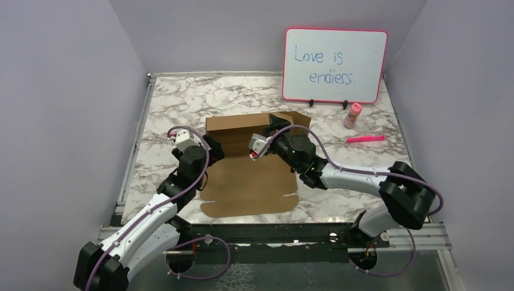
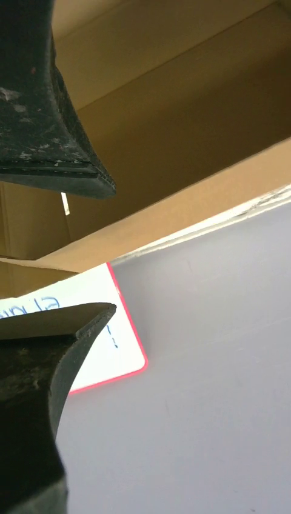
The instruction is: Fold the paper box
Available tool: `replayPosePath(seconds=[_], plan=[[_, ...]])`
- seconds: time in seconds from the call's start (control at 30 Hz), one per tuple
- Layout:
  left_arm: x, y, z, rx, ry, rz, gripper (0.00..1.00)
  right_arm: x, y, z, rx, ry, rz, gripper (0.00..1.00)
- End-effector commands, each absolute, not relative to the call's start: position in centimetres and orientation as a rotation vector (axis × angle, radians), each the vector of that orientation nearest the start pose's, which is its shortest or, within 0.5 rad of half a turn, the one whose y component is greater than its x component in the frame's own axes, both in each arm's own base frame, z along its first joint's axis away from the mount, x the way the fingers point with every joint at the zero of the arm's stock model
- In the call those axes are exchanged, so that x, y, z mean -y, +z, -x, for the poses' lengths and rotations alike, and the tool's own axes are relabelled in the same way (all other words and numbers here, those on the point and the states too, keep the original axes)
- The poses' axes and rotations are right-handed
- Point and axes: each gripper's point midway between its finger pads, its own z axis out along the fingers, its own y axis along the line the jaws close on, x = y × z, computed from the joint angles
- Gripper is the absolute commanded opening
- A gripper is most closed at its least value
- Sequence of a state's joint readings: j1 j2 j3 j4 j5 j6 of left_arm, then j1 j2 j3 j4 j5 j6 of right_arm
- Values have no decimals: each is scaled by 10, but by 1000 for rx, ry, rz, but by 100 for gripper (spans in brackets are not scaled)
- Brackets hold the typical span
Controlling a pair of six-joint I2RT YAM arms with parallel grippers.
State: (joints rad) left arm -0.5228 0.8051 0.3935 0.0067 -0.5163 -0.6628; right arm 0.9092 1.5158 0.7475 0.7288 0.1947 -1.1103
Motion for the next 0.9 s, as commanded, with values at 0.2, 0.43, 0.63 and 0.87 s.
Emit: replayPosePath(seconds=[0.2, 0.43, 0.63, 0.87], plan=[[95, 223, -284, -1947, -284, 258, 99, -299, 260, -319, -1327, 53, 932, 75], [90, 261, -319, -1975, -281, 148, 99, -273, 272, -328, -1500, 97, 755, 79], [79, 254, -345, -2040, -279, 116, 99, -250, 279, -347, -1651, 205, 532, 81], [77, 224, -359, -2118, -339, 106, 99, -256, 266, -361, -1773, 485, 334, 77]])
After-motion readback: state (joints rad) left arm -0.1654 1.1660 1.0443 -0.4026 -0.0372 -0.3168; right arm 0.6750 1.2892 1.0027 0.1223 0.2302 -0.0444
